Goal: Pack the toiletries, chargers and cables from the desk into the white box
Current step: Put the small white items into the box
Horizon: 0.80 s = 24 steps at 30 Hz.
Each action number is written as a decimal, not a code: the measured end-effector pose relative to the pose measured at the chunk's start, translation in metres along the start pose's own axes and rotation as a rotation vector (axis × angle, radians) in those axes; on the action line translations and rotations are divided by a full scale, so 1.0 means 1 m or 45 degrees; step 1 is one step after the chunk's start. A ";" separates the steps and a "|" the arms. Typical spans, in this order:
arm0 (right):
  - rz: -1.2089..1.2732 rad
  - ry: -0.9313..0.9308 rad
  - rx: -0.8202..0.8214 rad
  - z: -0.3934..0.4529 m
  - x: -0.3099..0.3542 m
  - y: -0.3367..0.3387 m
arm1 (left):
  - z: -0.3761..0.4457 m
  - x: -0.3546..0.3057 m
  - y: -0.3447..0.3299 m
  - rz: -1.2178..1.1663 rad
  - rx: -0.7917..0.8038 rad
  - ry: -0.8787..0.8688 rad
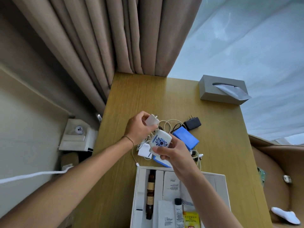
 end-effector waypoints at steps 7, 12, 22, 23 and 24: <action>0.065 -0.050 0.103 -0.048 -0.022 -0.002 | -0.096 -0.007 0.022 -0.242 -0.044 0.067; -0.040 -0.132 0.151 -0.080 -0.044 0.000 | -0.155 -0.001 0.026 -0.287 -0.096 0.098; -0.520 -0.356 0.247 -0.106 -0.117 0.009 | -0.235 0.019 0.025 -0.197 -0.170 0.170; -0.602 -0.356 0.255 -0.106 -0.126 0.009 | -0.240 0.022 0.026 -0.197 -0.192 0.195; -0.685 -0.351 0.263 -0.107 -0.135 0.008 | -0.246 0.024 0.028 -0.192 -0.210 0.222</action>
Point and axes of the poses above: each hand's wrist, its own z-axis towards the middle knuckle, its own y-axis out of the back of the hand, x = y × z, the point moved 5 cm from there along z, towards the middle knuckle, and after that the axes turned 6 degrees about y, right-handed, at the moved point
